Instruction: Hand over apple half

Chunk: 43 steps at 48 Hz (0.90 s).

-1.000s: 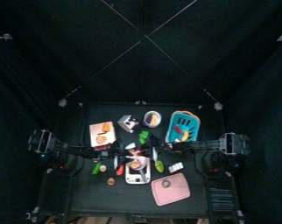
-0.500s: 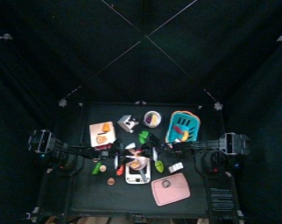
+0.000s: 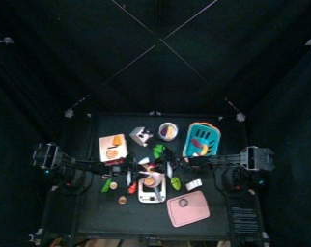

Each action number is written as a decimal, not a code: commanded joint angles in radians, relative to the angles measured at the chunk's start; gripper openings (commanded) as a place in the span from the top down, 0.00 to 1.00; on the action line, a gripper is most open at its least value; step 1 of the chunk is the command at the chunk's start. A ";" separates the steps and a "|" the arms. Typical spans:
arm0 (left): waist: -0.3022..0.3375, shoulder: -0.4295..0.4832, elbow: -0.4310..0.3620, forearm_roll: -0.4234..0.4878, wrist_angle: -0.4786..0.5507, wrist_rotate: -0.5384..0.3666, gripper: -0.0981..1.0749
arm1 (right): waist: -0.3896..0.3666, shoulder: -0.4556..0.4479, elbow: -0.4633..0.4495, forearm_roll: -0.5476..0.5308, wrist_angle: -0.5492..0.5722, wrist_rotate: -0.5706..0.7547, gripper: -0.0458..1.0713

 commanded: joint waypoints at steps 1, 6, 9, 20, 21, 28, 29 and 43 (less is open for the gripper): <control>0.015 -0.006 -0.034 -0.002 -0.026 0.002 0.28 | 0.003 -0.014 -0.028 0.000 -0.006 -0.003 0.43; 0.017 -0.006 -0.035 -0.002 -0.040 0.003 0.28 | 0.003 -0.014 -0.028 0.000 -0.005 -0.003 0.43; 0.017 -0.005 -0.034 -0.002 -0.046 0.002 0.28 | 0.003 -0.014 -0.028 0.000 -0.005 -0.003 0.43; 0.025 0.000 -0.035 -0.002 -0.075 0.002 0.28 | 0.003 -0.014 -0.029 0.000 -0.005 -0.003 0.43; 0.026 0.002 -0.035 -0.002 -0.078 0.002 0.28 | 0.005 -0.014 -0.029 0.000 -0.005 -0.003 0.43; 0.031 0.014 -0.037 -0.003 -0.094 0.000 0.28 | 0.005 -0.014 -0.029 0.000 -0.005 -0.003 0.43; 0.032 0.015 -0.040 -0.005 -0.094 0.000 0.28 | 0.003 -0.014 -0.029 0.000 -0.005 -0.003 0.43; 0.032 0.023 -0.043 -0.008 -0.094 0.002 0.29 | 0.003 -0.009 -0.029 0.000 -0.005 -0.003 0.43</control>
